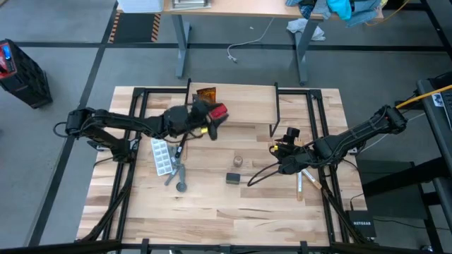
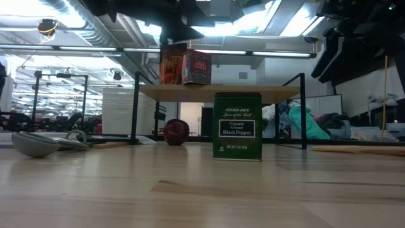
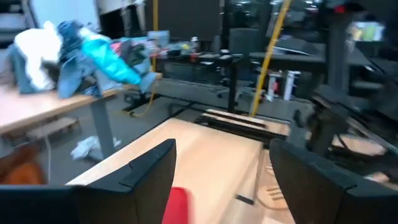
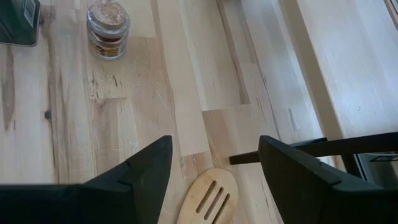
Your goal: Shelf spices
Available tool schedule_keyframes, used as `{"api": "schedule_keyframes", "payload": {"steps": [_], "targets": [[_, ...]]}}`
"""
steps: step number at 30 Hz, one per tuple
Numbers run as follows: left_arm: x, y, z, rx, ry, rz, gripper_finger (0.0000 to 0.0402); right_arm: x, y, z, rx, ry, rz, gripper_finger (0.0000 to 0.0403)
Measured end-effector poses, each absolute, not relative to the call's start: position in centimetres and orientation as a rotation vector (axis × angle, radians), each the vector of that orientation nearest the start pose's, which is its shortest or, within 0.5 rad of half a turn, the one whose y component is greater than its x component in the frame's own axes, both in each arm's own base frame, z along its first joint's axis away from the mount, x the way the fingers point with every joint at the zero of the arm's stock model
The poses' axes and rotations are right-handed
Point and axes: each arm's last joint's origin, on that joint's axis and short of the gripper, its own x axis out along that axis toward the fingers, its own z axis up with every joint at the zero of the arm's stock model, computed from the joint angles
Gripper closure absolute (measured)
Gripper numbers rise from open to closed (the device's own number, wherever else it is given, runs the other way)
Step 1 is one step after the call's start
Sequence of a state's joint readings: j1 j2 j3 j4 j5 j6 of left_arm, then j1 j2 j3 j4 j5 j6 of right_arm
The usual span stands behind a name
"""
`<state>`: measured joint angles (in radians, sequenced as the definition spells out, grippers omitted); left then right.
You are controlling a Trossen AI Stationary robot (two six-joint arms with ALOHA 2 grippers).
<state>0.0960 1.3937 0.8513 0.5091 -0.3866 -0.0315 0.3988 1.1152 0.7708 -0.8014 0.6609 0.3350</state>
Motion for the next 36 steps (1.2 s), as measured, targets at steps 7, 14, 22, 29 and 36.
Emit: {"api": "schedule_keyframes", "payload": {"steps": [7,14,22,29,36], "targets": [[30.8,0.1,28.2,0.099,0.080,0.375,0.0206,18.4,5.8,23.2,-0.275,0.928,-0.390,0.0157],[30.5,-1.4,26.3,0.031,0.265,0.334,0.0302,18.4,5.8,23.2,-0.274,0.927,-0.390,0.0157],[30.4,-0.2,24.3,-0.013,0.402,0.426,0.0396,18.4,5.8,23.2,-0.275,0.927,-0.390,0.0157],[30.6,1.7,23.2,0.000,0.461,0.515,0.0399,18.4,5.8,23.2,-0.275,0.927,-0.390,0.0157],[30.5,3.7,23.0,-0.008,0.477,0.579,0.0400,18.4,5.8,23.2,-0.275,0.928,-0.390,0.0157]]}}
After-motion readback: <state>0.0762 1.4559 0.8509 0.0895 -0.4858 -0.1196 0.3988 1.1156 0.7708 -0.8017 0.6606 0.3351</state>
